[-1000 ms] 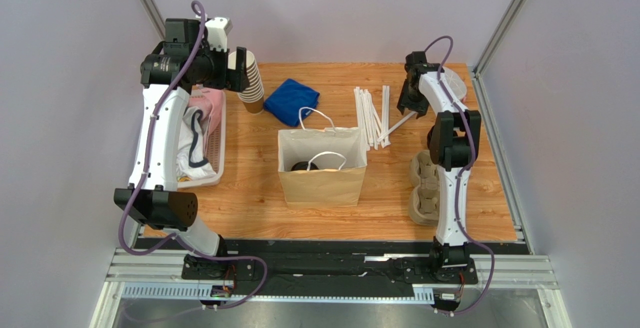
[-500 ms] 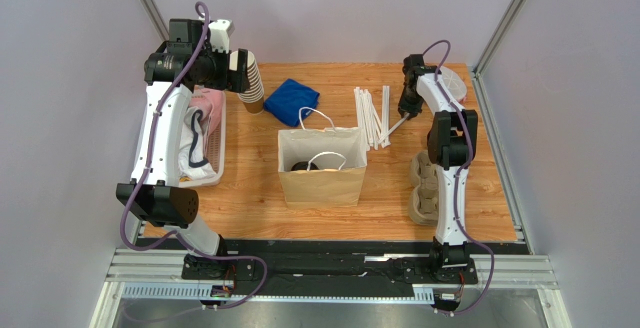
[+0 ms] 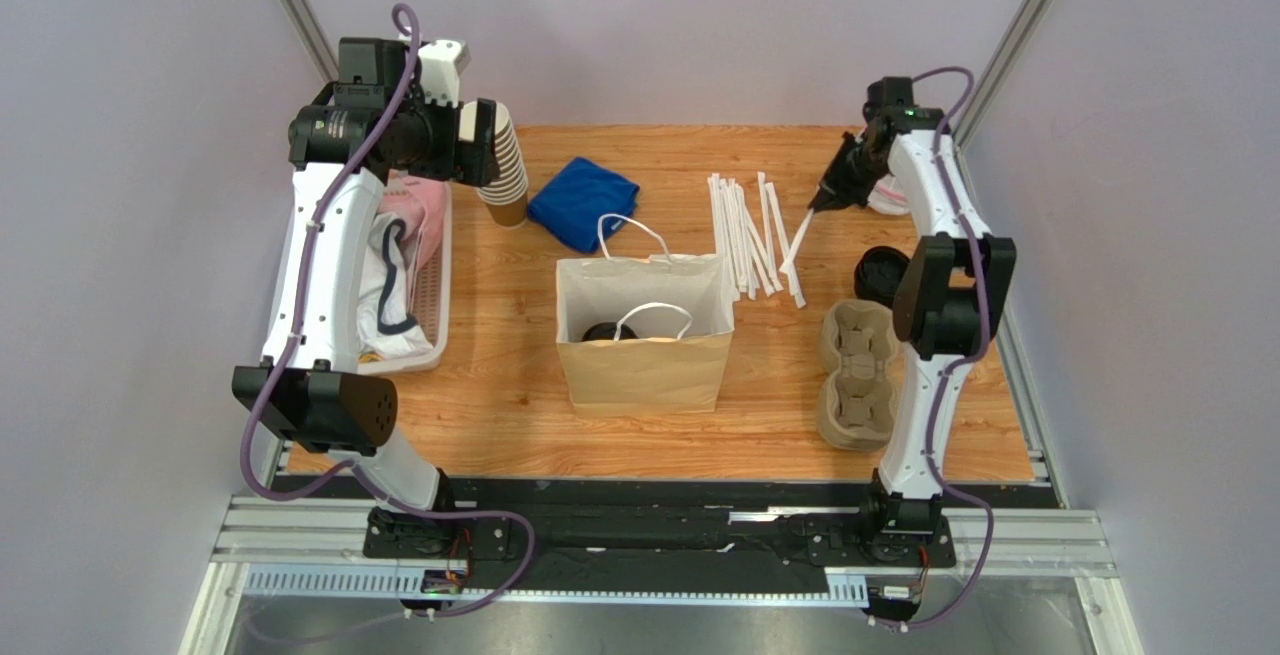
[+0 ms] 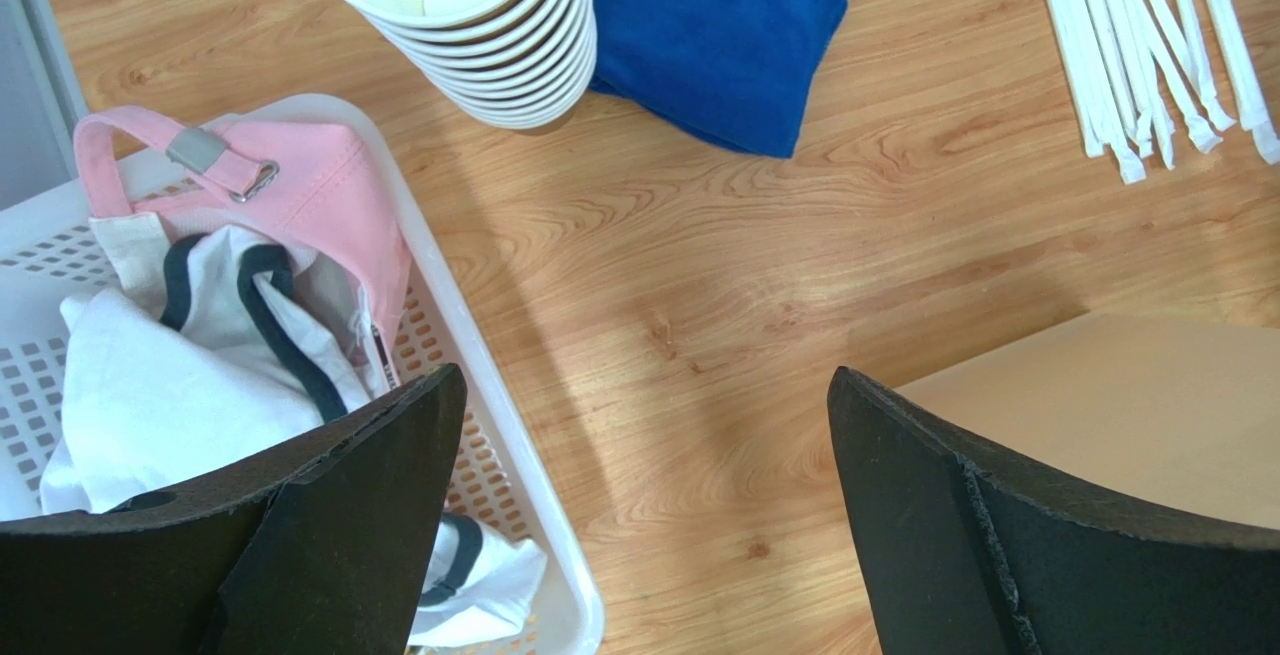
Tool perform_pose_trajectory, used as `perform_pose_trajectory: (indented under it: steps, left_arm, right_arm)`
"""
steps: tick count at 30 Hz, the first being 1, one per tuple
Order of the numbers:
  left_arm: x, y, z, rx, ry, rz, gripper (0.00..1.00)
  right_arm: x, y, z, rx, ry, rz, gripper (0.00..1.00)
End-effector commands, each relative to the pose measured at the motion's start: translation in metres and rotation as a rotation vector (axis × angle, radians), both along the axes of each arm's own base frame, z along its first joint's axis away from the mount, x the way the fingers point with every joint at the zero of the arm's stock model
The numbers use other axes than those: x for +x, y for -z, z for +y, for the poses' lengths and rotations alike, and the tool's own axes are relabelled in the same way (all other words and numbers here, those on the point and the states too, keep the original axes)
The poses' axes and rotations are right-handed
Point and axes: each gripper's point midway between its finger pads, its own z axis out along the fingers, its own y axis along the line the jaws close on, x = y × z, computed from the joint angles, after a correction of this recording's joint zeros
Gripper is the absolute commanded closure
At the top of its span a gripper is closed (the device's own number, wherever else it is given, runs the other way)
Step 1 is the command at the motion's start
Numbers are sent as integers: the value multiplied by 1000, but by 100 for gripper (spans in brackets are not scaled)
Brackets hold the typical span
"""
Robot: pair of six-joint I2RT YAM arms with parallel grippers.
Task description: Pack the takeout coffee
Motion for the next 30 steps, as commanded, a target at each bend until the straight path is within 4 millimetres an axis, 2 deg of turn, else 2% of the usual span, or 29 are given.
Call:
perform_pose_trajectory:
  steps: [1,3,5,6,7,8,9,11,12,13,14,17,19,20,21,22,23,27,30]
  left_arm:
    - [-2,-19,2,2,14,-59,1]
    - [-2,-20,2,4,18,-72,1]
    - [-3,-27,5,15,6,-99,1]
    - [-2,-31,8,24,-7,-115,1]
    - [-2,-36,9,28,-9,-131,1]
    - [-3,-39,9,29,-10,-142,1]
    - [-2,-43,11,35,-13,-157,1]
    - [-4,-46,13,35,-17,-169,1]
    - [-4,-46,15,39,-31,-170,1]
    - [-5,-47,17,40,-41,-171,1]
    - [-5,-50,17,38,-44,-177,1]
    - [-6,-64,20,37,-58,-218,1]
    - [-8,-70,21,28,-61,-232,1]
    - [-9,-70,20,25,-57,-233,1]
    - [-10,-70,19,23,-54,-232,1]
    - [-13,-67,19,17,-58,-224,1]
    - [-14,-66,19,15,-61,-226,1]
    - [-22,-63,16,-1,-48,-215,1]
    - [-29,-66,13,-17,-39,-225,1]
  right_arm:
    - [-1,-152,45,240,-159,-352,100]
    - [2,-215,52,246,-256,-557,100]
    - [-15,-262,72,386,-407,-685,100]
    - [-29,-290,81,457,-441,-737,100]
    - [-40,-321,94,509,-547,-852,100]
    - [-48,-334,99,519,-581,-900,100]
    - [-63,-357,103,490,-639,-1003,100]
    - [-88,-375,123,474,-743,-1084,100]
    - [-106,-390,130,452,-794,-1148,100]
    - [-123,-396,144,446,-879,-1188,100]
    - [-141,-407,149,430,-931,-1234,100]
    - [-183,-415,170,354,-1114,-1354,100]
    - [-202,-405,187,310,-1218,-1394,100]
    - [-216,-409,189,286,-1244,-1430,100]
    - [-228,-407,199,286,-1285,-1452,100]
    - [-227,-395,204,266,-1298,-1451,100]
    - [-237,-398,205,219,-1333,-1514,100]
    - [-262,-383,231,212,-1438,-1566,100]
    - [-266,-367,243,239,-1469,-1553,100]
